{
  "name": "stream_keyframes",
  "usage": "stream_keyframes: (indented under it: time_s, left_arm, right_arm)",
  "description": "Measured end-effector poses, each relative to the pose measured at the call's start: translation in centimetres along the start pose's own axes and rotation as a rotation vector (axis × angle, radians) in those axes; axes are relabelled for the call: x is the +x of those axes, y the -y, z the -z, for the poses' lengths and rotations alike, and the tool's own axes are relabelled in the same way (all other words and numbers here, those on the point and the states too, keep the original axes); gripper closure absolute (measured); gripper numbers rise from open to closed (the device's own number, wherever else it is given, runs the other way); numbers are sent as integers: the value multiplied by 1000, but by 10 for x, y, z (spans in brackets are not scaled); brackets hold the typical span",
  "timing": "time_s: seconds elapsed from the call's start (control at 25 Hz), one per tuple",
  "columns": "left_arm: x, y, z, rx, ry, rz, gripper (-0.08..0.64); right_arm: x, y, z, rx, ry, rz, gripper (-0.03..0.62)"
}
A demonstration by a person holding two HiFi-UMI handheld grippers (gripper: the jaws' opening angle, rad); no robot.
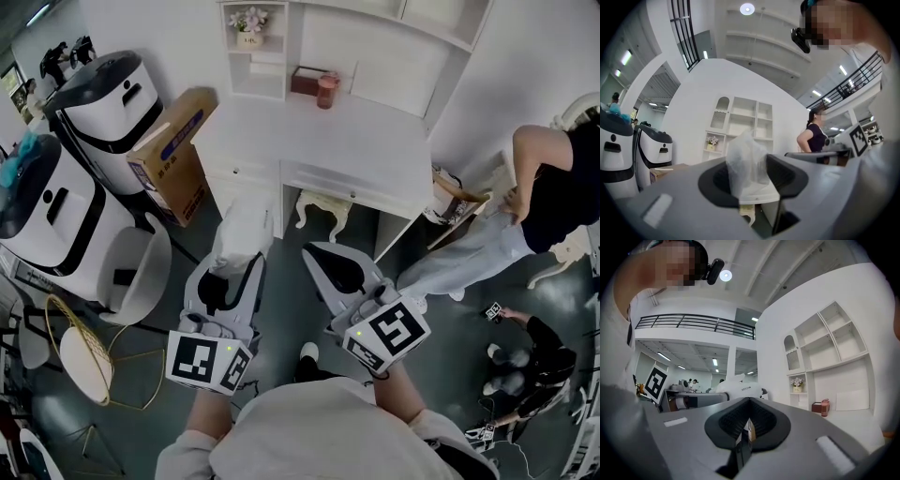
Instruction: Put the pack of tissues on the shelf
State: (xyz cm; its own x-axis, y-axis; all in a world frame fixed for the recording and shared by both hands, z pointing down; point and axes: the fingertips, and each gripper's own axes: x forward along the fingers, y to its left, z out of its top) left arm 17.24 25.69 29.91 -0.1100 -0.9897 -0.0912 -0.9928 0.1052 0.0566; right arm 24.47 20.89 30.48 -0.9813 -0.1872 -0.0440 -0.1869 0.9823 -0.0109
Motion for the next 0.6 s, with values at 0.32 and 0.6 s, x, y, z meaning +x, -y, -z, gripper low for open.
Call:
stream_keyframes:
  time_s: [0.32, 0.6]
  left_arm:
    - [48, 4, 5, -26, 9, -2, 387]
    - [76, 15, 10, -10, 5, -9, 386]
  right_arm:
    - [10, 49, 0, -8, 7, -13, 592]
    - [9, 82, 5, 19, 12, -19, 592]
